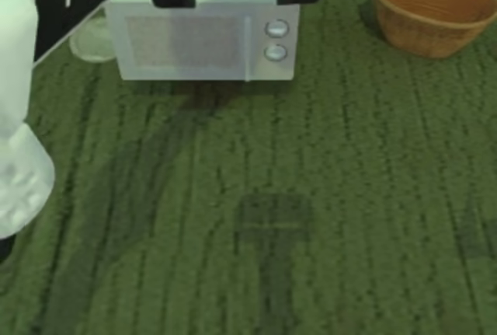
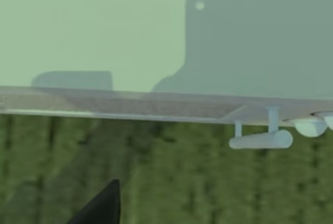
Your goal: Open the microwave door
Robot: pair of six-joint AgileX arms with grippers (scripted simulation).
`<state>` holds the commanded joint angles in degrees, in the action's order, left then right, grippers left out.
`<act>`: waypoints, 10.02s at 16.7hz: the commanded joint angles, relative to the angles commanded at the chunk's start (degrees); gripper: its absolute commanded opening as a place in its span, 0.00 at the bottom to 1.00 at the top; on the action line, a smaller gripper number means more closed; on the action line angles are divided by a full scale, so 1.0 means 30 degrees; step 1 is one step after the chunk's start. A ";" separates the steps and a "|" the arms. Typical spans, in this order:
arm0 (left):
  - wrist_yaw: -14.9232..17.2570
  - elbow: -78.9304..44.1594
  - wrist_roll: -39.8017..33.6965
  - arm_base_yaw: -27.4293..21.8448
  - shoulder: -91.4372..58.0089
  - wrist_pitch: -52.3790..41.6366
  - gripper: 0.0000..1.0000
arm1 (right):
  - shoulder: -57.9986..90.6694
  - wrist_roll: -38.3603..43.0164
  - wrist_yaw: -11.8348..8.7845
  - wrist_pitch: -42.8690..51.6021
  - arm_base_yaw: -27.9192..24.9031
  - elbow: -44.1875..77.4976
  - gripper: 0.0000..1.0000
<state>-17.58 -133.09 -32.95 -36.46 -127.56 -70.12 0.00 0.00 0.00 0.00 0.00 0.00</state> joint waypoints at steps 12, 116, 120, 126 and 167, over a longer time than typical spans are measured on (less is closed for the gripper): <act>0.0280 0.1270 0.0598 0.0621 -0.1400 0.2887 1.00 | 0.0000 0.0000 0.0000 0.0000 0.0000 0.0000 1.00; 0.1497 1.0417 0.3116 0.0505 0.2996 0.7966 0.00 | 0.0000 0.0000 0.0000 0.0000 0.0000 0.0000 1.00; 0.1981 1.1782 0.4155 0.0679 0.3978 0.8690 0.00 | 0.0000 0.0000 0.0000 0.0000 0.0000 0.0000 1.00; 0.2005 1.1815 0.4201 0.0685 0.4051 0.8748 0.00 | 0.0000 0.0000 0.0000 0.0000 0.0000 0.0000 1.00; 0.3176 1.4299 0.6380 0.1069 0.5784 0.9869 0.00 | 0.0000 0.0000 0.0000 0.0000 0.0000 0.0000 1.00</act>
<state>-8.05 -90.19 -13.81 -33.25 -110.21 -40.52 0.00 0.00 0.00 0.00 0.00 0.00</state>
